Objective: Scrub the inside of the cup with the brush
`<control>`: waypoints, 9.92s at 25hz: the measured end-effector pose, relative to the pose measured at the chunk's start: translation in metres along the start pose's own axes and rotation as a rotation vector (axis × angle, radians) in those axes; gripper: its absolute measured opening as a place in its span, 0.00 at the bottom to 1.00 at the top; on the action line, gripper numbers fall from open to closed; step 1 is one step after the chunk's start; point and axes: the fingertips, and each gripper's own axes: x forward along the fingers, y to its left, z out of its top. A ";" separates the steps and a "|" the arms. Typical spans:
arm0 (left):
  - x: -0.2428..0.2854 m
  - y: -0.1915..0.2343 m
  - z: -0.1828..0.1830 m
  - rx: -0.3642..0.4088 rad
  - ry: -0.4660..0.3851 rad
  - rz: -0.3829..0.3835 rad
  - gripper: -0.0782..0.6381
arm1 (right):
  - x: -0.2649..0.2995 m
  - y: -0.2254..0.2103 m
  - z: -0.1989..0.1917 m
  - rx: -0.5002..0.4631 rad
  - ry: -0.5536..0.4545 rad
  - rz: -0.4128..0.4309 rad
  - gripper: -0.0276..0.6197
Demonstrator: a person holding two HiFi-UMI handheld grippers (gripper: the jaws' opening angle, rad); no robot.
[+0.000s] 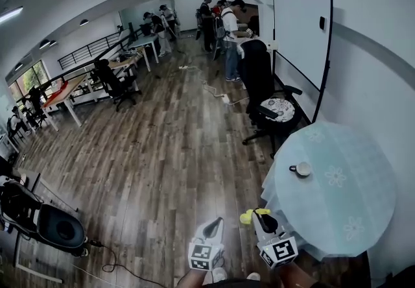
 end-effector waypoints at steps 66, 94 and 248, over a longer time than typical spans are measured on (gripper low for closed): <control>0.343 0.060 0.038 0.101 0.068 -0.276 0.12 | 0.185 -0.264 -0.029 0.022 -0.015 -0.312 0.10; 0.485 -0.022 0.046 0.145 0.069 -0.715 0.12 | 0.127 -0.406 -0.035 -0.090 0.064 -0.808 0.10; 0.655 -0.105 -0.042 0.163 0.262 -0.714 0.12 | 0.113 -0.608 -0.193 0.075 0.228 -0.877 0.10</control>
